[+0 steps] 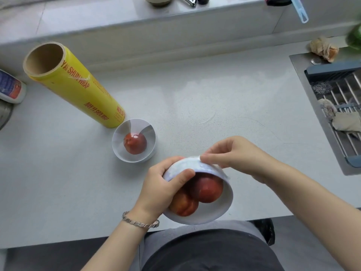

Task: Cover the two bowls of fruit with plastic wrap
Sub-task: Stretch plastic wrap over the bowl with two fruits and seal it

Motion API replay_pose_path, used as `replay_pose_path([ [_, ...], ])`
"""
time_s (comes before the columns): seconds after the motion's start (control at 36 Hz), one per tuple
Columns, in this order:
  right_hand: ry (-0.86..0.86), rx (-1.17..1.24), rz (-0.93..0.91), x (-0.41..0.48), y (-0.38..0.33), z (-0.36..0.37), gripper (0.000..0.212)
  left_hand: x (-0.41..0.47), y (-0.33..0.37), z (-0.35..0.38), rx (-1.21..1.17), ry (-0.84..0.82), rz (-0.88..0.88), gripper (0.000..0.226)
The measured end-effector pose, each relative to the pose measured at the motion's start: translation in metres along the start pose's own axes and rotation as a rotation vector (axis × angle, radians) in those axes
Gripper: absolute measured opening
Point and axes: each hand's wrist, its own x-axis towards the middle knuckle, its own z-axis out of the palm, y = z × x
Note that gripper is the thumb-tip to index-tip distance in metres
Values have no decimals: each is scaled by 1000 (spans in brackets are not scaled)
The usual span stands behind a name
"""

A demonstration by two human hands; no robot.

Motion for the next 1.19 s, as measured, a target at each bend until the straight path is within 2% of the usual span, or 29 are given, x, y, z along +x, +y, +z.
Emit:
replay_pose_path([
  [0.14, -83, -164, 45, 6, -8, -1, 16, -1, 0, -2, 76, -20, 11, 40],
  [0.22, -90, -236, 44, 7, -9, 2, 22, -2, -2, -3, 100, -27, 15, 42],
  [0.31, -57, -146, 51, 8, -10, 5, 30, -2, -1, -5, 114, -49, 24, 40],
  [0.39, -72, -115, 76, 10, -8, 6, 28, -2, 0, -6, 124, -57, 28, 36],
  [0.56, -219, 64, 251, 14, -6, -6, 22, -3, -4, -4, 119, -66, 30, 37],
  [0.67, -315, 38, 331, 16, -5, -14, 27, -3, -4, -4, 123, -76, 27, 40],
  [0.78, -406, 23, 397, 16, -8, -20, 28, -3, -4, -5, 120, -84, 28, 41],
  [0.86, -443, 156, 387, 15, -4, -19, 27, -3, -3, -5, 120, -93, 32, 36],
  [0.94, -343, 296, 282, 16, 6, -10, 31, -3, -4, -5, 133, -88, 30, 37],
  [1.08, -18, 122, 138, 15, 16, 12, 29, -7, -8, -5, 89, -78, 65, 38],
  [1.19, 76, 113, 81, 15, 20, 27, 29, -9, -10, -3, 10, -50, 90, 39],
])
